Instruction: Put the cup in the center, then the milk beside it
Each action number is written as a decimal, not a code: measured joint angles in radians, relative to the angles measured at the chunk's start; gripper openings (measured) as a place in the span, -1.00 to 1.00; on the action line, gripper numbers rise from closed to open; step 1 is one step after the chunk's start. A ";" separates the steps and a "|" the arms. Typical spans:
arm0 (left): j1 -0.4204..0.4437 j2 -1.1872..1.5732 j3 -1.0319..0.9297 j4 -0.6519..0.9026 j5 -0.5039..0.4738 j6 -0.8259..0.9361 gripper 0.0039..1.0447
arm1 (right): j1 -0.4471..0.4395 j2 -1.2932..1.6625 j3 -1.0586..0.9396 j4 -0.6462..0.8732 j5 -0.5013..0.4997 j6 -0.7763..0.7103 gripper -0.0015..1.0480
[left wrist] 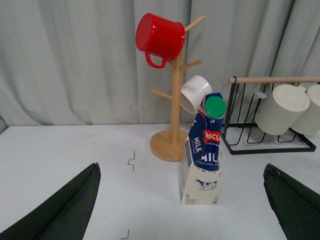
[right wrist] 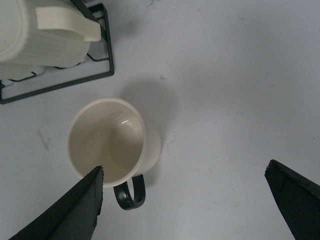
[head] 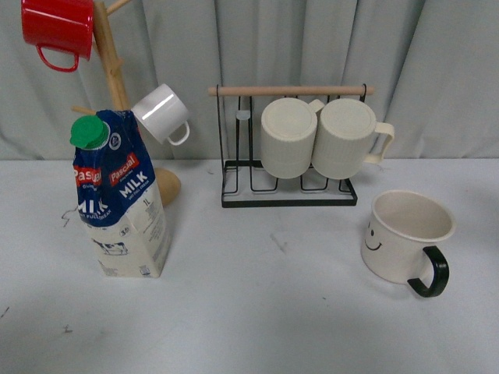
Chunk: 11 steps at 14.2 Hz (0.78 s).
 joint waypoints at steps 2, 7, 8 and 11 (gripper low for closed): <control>0.000 0.000 0.000 0.000 0.000 0.000 0.88 | 0.024 0.112 0.093 -0.051 0.035 0.007 0.87; 0.000 0.000 0.000 0.000 0.000 0.000 0.88 | 0.095 0.286 0.212 -0.101 0.102 0.007 0.87; 0.000 0.000 0.000 0.000 0.000 0.000 0.88 | 0.112 0.306 0.232 -0.106 0.102 0.013 0.87; 0.000 0.000 0.000 0.000 0.000 0.000 0.88 | 0.150 0.372 0.277 -0.145 0.138 0.036 0.87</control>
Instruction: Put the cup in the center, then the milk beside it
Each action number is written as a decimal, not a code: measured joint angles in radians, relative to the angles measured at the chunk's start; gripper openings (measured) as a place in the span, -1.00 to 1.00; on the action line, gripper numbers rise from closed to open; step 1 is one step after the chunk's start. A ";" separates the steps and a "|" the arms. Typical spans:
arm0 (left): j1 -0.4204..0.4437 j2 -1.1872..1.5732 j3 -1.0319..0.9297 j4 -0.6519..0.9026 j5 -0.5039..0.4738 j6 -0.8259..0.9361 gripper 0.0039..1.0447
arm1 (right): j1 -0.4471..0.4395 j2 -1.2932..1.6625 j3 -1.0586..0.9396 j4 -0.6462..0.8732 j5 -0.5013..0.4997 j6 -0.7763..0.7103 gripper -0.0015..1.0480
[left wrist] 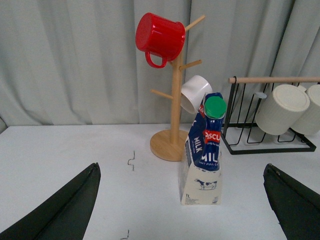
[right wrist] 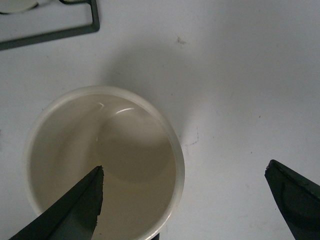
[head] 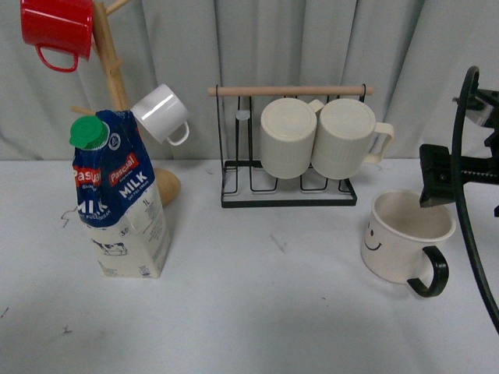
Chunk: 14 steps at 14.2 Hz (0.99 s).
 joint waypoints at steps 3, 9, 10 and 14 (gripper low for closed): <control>0.000 0.000 0.000 0.000 0.000 0.000 0.88 | 0.025 0.060 0.023 0.002 0.033 0.028 0.87; 0.000 0.000 0.000 0.000 0.000 0.000 0.88 | 0.032 0.098 0.041 0.006 0.045 0.046 0.87; 0.000 0.000 0.000 0.000 0.000 0.000 0.88 | 0.037 0.116 0.045 0.009 0.047 0.054 0.87; 0.000 0.000 0.000 0.000 0.000 0.000 0.88 | 0.043 0.158 0.090 -0.006 0.076 0.073 0.23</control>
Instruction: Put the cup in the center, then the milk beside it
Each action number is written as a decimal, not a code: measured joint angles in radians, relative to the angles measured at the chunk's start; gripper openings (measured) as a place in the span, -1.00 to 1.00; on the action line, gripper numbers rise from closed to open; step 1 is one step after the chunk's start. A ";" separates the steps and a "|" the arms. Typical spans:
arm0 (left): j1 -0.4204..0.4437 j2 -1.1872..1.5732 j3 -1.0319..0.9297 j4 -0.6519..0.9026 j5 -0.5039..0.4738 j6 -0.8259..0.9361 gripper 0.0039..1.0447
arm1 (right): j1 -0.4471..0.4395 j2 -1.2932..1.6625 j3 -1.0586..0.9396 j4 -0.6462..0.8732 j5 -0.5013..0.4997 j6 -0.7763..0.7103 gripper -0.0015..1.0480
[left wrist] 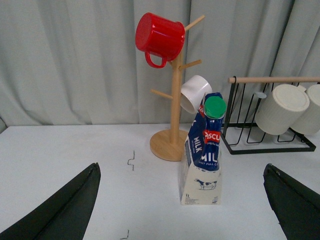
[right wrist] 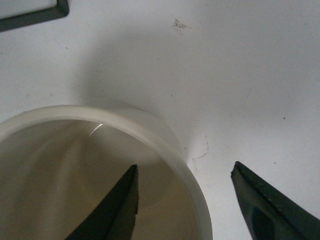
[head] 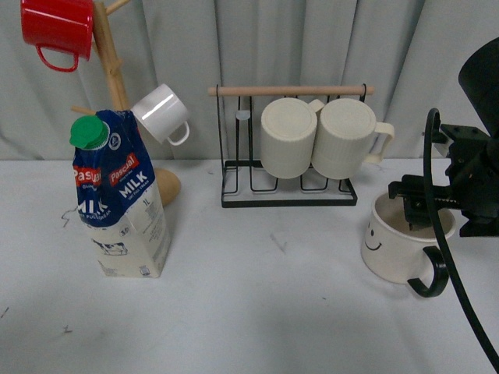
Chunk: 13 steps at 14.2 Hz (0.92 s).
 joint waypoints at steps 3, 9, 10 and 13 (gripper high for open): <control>0.000 0.000 0.000 0.000 0.000 0.000 0.88 | -0.002 0.017 0.005 -0.020 -0.002 0.029 -0.94; 0.000 0.000 0.000 0.000 0.000 0.000 0.88 | 0.072 -0.079 -0.012 -0.039 -0.062 0.138 -0.94; 0.000 0.000 0.000 0.000 0.000 0.000 0.88 | 0.101 -0.079 -0.007 -0.041 -0.062 0.175 -0.94; 0.000 0.000 0.000 0.000 0.000 0.000 0.88 | 0.180 -0.073 0.022 -0.053 -0.058 0.268 -0.94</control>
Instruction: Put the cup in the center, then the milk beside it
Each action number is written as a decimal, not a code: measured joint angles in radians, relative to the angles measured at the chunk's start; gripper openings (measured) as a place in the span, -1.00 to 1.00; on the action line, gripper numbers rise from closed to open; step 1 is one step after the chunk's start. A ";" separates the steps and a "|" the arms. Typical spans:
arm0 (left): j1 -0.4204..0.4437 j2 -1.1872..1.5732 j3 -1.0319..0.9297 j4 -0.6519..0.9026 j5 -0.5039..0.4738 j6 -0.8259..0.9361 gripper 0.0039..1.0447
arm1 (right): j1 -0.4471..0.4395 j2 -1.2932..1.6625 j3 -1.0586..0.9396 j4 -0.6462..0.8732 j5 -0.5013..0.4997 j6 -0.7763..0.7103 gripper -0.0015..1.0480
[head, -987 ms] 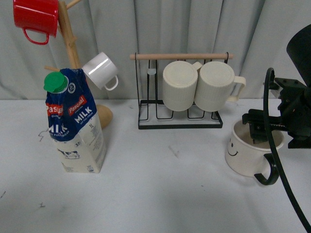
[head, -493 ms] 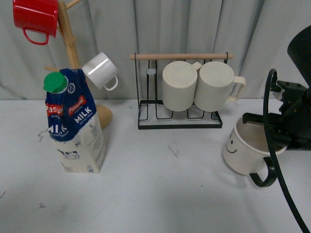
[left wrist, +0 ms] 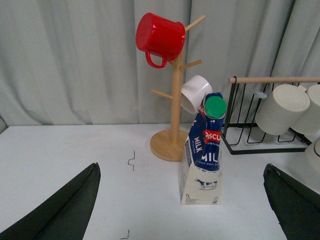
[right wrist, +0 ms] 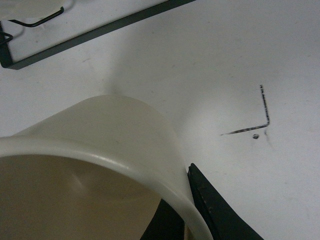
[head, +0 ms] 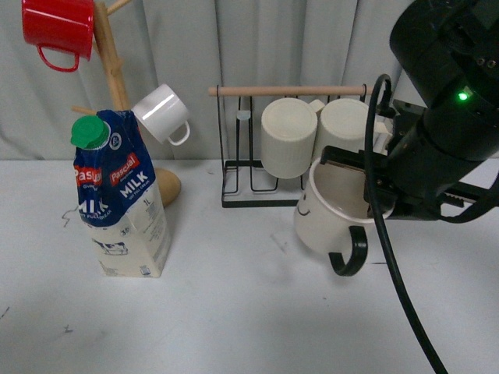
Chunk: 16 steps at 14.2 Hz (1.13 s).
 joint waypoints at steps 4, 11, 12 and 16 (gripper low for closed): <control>0.000 0.000 0.000 0.000 0.000 0.000 0.88 | 0.061 0.065 0.032 -0.023 0.002 0.091 -0.94; 0.000 0.000 0.000 0.000 0.000 0.000 0.88 | 0.082 0.111 0.055 -0.060 0.063 0.158 -0.67; 0.000 0.000 0.000 0.000 0.000 0.000 0.88 | 0.082 0.111 0.054 -0.067 0.066 0.161 -0.39; 0.000 0.000 0.000 0.000 0.000 0.000 0.88 | 0.082 0.095 0.030 -0.018 0.079 0.161 0.51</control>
